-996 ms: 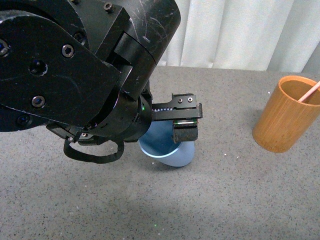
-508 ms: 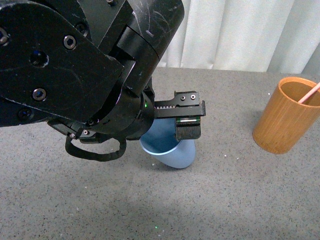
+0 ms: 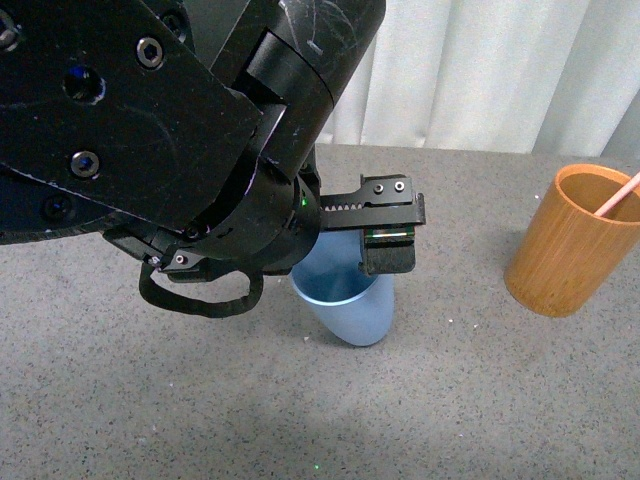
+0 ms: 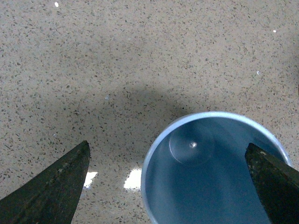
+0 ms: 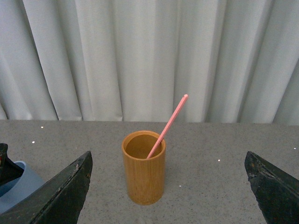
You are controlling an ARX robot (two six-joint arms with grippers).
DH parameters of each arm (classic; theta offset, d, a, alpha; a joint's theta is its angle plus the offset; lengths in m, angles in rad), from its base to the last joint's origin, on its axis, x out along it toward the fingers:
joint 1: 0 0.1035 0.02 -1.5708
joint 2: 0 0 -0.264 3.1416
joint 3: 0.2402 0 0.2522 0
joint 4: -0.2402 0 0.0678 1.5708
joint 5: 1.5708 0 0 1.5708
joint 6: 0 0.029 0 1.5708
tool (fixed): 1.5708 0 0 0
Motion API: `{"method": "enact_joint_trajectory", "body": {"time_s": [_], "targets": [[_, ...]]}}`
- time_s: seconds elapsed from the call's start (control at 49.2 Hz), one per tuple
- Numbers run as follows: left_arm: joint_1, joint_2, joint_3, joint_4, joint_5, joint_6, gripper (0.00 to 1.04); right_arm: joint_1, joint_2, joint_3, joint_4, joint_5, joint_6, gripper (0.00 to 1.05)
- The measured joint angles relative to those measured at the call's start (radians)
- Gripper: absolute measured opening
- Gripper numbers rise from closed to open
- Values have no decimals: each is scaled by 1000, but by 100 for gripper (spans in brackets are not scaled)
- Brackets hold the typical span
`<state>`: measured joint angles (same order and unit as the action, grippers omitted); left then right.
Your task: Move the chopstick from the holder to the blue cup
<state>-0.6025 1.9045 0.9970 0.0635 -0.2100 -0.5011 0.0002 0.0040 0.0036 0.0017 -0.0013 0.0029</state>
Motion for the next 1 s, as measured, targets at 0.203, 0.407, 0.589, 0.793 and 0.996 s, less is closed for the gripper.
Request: {"method": "enact_joint_trajectory", "body": {"time_s": [0.203,0.407,0.589,0.793,0.996], "targets": [[-9,-3,2,-5,0,0,98,0,0,0,0,0,0,95],[-8,-11,2,-10,-8,-1,98,0,0,0,0,0,0,95],[6,-42,2,-13,-24,-2,98,0,0,0,0,0,0,95],[33,-63,-132,340,-210,134,87,0,0,0,0,0,0,95],[314,-379,-623,1104,-54,447,44,0,0,0,0,2,0,95]]}}
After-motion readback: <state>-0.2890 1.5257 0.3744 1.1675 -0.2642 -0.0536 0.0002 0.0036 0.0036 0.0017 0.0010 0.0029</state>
